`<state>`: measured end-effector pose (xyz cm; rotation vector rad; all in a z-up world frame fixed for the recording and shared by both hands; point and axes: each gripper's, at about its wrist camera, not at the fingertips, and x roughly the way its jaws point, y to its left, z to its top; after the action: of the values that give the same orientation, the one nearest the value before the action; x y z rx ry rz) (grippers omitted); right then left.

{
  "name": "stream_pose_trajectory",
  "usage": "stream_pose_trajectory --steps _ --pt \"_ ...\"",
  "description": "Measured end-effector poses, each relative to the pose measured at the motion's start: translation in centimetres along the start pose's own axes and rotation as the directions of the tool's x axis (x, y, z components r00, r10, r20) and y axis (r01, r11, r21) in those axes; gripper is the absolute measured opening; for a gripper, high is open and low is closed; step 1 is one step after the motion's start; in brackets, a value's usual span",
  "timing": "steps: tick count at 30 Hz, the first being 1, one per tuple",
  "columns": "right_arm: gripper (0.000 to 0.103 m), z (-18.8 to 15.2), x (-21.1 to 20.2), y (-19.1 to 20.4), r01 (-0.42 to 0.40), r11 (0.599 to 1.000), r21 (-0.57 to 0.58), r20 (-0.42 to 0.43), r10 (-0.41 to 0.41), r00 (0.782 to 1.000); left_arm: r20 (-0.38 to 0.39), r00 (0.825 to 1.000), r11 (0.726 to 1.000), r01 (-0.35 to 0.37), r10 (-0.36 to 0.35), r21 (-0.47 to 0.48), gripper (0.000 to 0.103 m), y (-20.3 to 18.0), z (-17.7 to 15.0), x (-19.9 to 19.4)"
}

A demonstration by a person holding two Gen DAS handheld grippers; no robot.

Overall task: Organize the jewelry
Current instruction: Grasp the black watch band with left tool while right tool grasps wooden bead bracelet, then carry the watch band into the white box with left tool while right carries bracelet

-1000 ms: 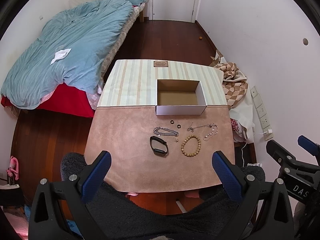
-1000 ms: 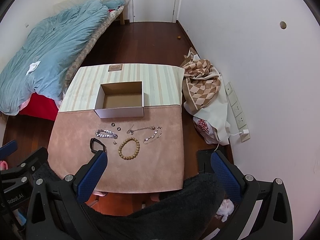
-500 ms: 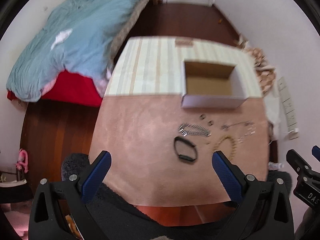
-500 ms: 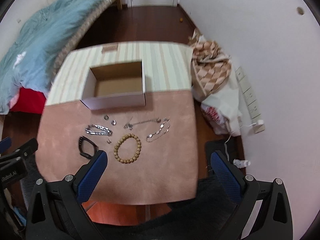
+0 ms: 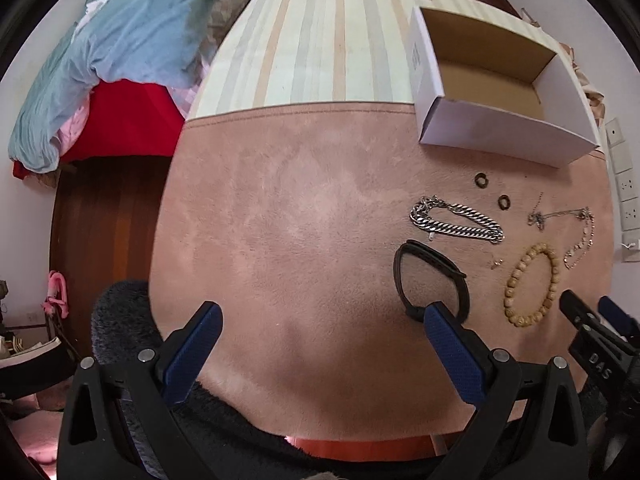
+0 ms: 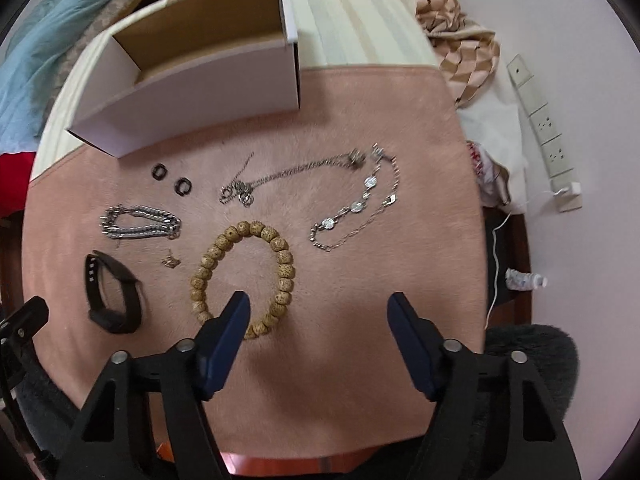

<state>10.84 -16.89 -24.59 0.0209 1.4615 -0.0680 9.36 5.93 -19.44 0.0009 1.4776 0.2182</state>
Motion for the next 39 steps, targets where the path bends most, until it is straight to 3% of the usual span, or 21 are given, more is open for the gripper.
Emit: stream_pose_trajectory --steps 7,10,12,13,18,21,24,25,31,36,39 --pt "0.05 -0.2 2.4 0.8 -0.013 1.0 0.006 -0.022 0.013 1.0 -0.01 1.0 1.0 0.017 -0.017 -0.005 0.102 -0.4 0.2 1.3" --pt "0.036 -0.2 2.2 1.4 -0.012 1.0 -0.018 0.03 0.012 0.999 -0.017 0.999 0.999 0.042 -0.042 -0.01 0.102 -0.6 0.5 1.7" --pt "0.015 -0.4 2.1 1.7 -0.003 1.0 -0.023 0.054 0.005 0.999 -0.016 0.995 0.995 0.094 -0.095 -0.018 0.102 -0.6 0.8 1.8" --pt "0.009 -0.5 2.0 1.7 0.004 1.0 -0.024 0.054 -0.003 0.999 -0.018 0.992 0.992 0.123 -0.124 -0.026 0.102 -0.6 0.8 1.9" --pt "0.009 -1.5 1.6 0.6 -0.014 1.0 0.006 0.018 0.014 1.0 -0.031 0.972 0.972 0.231 -0.233 -0.048 0.102 -0.6 0.8 2.4" --pt "0.009 -2.2 1.2 -0.8 -0.022 0.999 0.026 0.012 0.022 1.0 -0.049 0.963 0.964 0.262 -0.264 -0.046 0.085 -1.1 0.9 3.3" --pt "0.009 -2.7 0.8 -1.8 -0.025 0.999 0.047 0.013 0.025 1.0 -0.071 0.961 0.963 0.267 -0.269 -0.032 0.059 -1.8 1.0 4.6" --pt "0.009 -3.1 0.8 -1.7 -0.022 0.999 0.047 0.006 0.022 1.0 -0.077 0.963 0.966 0.258 -0.259 -0.027 0.048 -2.1 1.0 4.9" --pt "0.011 -2.7 1.6 -2.3 -0.006 0.999 0.054 0.0 0.006 1.0 -0.047 0.975 0.976 0.217 -0.215 0.033 0.01 -2.6 1.3 5.8" --pt "0.01 -1.6 1.9 -2.7 -0.003 0.998 0.062 0.02 0.002 1.0 0.006 0.979 0.977 0.203 -0.203 0.063 0.003 -2.1 1.5 5.8" --pt "0.009 -1.3 1.9 -3.0 -0.051 0.995 0.085 0.013 0.05 0.999 0.03 0.977 0.975 0.211 -0.213 0.064 0.001 -1.7 1.5 5.2"
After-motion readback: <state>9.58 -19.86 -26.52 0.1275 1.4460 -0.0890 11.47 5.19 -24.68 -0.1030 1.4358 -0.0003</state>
